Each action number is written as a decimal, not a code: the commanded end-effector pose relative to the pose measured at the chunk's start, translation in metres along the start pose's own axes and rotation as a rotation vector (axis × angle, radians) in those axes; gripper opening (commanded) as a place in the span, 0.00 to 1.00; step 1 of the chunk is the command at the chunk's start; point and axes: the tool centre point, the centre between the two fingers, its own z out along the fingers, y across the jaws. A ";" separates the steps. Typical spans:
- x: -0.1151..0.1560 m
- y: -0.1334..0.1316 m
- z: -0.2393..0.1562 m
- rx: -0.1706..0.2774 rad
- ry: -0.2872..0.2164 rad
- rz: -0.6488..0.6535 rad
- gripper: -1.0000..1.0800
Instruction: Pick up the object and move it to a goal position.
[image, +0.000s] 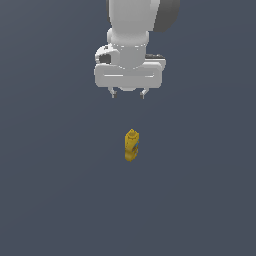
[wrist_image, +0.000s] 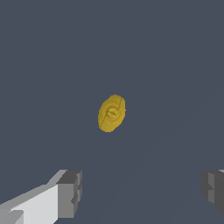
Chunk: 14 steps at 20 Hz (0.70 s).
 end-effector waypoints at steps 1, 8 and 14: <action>0.000 0.000 0.000 0.000 0.000 0.000 0.96; 0.002 0.001 0.001 0.019 0.003 -0.010 0.96; 0.002 0.002 0.001 0.025 0.005 -0.015 0.96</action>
